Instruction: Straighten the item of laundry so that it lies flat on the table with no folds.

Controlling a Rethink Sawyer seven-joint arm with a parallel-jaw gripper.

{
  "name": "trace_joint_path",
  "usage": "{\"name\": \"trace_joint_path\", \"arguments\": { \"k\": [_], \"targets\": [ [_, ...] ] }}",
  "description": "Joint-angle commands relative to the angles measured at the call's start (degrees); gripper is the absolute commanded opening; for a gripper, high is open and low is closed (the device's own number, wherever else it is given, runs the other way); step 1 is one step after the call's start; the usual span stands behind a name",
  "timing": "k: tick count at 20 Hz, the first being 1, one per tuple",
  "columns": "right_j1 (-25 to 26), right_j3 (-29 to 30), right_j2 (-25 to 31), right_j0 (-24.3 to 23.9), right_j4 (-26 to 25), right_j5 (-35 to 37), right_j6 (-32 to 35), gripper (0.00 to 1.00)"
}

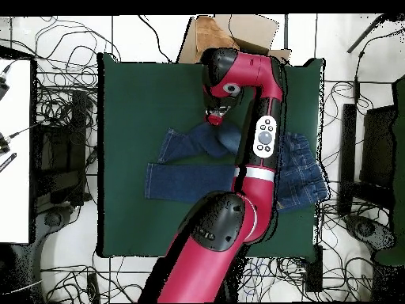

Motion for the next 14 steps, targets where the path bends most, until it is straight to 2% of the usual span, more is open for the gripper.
{"name": "trace_joint_path", "arguments": {
  "k": [1, 12, 13, 14],
  "targets": [
    [2.0, 0.31, 4.83, 0.54, -3.4, -0.98, -12.23, 0.0],
    [1.79, 0.52, 4.49, 0.7, -3.51, -0.79, -12.32, 0.0],
    [1.78, 0.54, 4.49, 0.69, -3.56, -0.82, -12.38, 1.0],
    [1.77, 0.53, 4.48, 0.7, -3.58, -0.79, -12.4, 1.0]
  ]
}}
